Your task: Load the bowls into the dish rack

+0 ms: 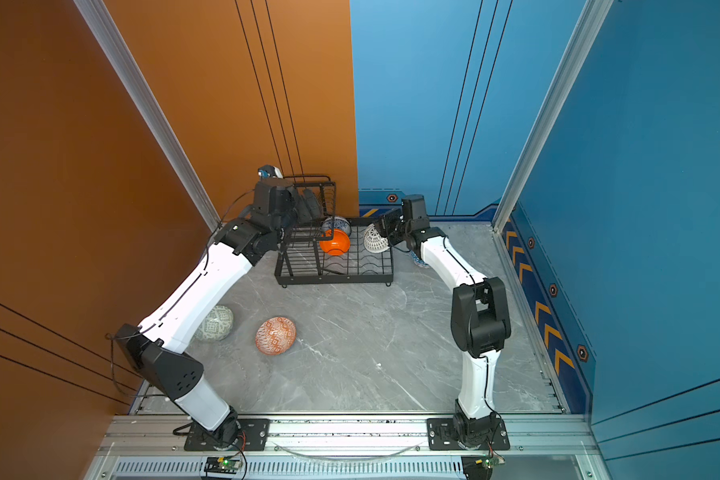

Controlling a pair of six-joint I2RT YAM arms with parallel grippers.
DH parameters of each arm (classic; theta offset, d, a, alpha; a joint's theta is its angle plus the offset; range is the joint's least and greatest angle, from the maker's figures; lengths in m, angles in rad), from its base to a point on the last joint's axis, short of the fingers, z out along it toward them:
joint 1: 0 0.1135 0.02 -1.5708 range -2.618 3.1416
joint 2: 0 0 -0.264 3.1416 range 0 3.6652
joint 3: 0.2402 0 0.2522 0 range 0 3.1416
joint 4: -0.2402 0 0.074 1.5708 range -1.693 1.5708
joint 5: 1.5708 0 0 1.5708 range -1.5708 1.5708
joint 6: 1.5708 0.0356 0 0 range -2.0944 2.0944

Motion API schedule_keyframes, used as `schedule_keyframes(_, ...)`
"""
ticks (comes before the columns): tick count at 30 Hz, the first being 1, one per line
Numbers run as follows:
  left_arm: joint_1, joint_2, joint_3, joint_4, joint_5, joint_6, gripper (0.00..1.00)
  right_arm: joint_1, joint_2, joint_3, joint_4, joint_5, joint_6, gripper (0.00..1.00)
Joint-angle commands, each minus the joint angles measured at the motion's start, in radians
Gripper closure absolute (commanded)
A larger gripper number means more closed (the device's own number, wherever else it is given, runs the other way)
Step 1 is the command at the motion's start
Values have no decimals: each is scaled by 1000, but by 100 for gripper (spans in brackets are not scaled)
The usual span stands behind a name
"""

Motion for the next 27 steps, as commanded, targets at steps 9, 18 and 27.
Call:
schedule_keyframes(9,142,-99,-66,-103,181,-117,2,132,52,-21,170,184,1,100)
schedule_keyframes(18,183,-155,-144,-104,220,-152,2,197,128,-45,254,275,84,100)
schedule_keyframes(27,212,-173,-156,-108,235,-150,2,225,219,8,312,319,142,100)
